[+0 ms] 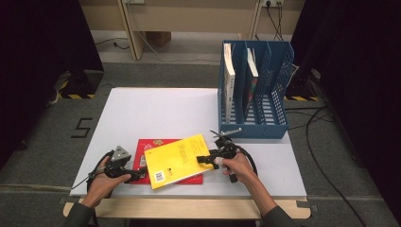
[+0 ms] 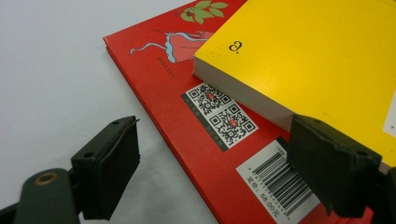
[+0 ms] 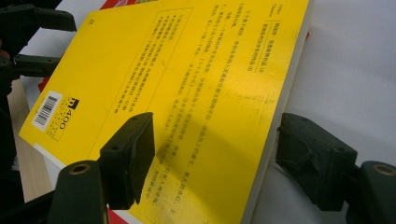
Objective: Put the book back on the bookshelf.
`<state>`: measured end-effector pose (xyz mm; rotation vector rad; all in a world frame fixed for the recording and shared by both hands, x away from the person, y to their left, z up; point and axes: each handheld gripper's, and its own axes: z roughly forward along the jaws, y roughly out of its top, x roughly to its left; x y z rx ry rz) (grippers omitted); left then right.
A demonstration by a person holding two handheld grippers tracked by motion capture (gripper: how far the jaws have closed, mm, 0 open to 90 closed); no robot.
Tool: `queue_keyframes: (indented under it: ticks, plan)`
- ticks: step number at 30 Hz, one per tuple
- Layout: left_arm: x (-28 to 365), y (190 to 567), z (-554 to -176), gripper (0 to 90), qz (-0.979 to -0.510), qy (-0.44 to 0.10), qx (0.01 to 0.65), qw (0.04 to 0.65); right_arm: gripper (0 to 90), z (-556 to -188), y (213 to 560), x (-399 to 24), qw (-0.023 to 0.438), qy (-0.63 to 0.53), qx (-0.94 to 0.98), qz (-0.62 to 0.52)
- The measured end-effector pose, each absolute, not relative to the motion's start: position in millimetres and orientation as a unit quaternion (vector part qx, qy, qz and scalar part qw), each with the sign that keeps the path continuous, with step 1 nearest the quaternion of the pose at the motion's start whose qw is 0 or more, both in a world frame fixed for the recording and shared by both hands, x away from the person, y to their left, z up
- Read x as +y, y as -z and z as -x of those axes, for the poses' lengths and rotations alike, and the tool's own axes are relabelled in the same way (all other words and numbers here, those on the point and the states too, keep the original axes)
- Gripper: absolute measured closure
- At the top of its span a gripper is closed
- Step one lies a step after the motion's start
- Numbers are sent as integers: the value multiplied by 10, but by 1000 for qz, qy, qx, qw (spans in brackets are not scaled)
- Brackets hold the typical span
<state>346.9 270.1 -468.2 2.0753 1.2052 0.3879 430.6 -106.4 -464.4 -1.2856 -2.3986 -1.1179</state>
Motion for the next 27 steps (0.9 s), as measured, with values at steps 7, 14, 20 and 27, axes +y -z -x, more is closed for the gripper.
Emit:
queue_keyframes:
  ticks: [7,14,20,27]
  plan:
    - [2702,4692,-3479,145,-797,-148,472,347,300,-4310,4650,-1051,98,380,-805,444]
    - [2709,4700,-3482,146,-794,-141,476,351,487,-4310,4638,-1174,119,414,-760,487]
    - [2697,4699,-3475,143,-794,-147,475,350,551,-4288,4385,-1217,128,473,-737,466]
    - [2661,4682,-3467,168,-802,-157,461,347,634,-4291,4196,-982,155,460,-764,425]
